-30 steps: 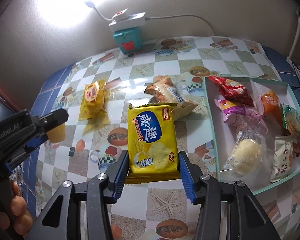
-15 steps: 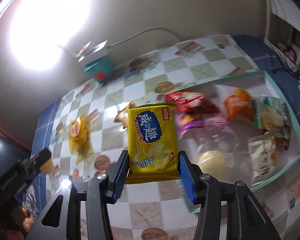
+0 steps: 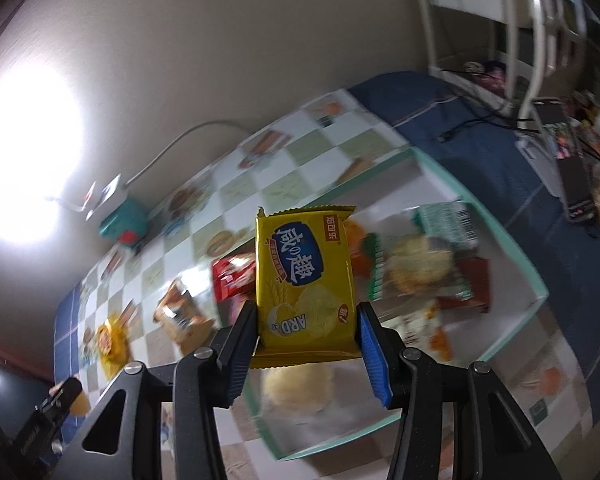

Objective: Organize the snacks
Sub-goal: 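Lift and carry jelly cup with left tool while right tool carries cracker pack over tray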

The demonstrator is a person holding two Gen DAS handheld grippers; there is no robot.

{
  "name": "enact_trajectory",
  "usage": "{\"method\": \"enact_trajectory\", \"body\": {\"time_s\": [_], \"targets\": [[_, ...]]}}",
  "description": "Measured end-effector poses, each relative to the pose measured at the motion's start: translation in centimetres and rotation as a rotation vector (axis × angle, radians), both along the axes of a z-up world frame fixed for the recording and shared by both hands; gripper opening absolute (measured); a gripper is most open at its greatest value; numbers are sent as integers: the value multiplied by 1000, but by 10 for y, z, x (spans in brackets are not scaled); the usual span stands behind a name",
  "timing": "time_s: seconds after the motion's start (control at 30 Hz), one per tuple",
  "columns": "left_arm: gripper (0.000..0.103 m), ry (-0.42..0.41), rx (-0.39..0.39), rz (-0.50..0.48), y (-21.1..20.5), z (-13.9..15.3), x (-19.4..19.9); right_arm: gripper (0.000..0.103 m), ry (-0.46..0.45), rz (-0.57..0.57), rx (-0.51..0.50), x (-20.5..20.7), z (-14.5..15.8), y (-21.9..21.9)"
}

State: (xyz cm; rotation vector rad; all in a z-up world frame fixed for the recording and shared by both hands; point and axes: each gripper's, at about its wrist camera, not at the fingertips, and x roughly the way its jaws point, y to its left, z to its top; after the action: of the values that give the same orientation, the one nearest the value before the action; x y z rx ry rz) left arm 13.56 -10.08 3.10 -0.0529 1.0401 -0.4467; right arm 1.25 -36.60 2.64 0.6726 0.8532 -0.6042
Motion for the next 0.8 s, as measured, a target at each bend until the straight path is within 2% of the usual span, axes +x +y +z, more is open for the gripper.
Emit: {"method": "enact_trajectory", "body": {"time_s": [0.33,0.5,0.63,0.8], "targets": [[44,-18,64,-134,-54,-5,-26,52,-13,-117,14,-28,1,-39],[44,-24,92,-202,-79,-11,-40,52,11,-155,-14,-36,1,-46],[44,-35,95,-242,-99,-15,-49,52,31,-186,-15,-42,-3,-54],[44,-32,51,-297,-126,-16,-57,52,32,-194,19,-44,-11,-62]]}}
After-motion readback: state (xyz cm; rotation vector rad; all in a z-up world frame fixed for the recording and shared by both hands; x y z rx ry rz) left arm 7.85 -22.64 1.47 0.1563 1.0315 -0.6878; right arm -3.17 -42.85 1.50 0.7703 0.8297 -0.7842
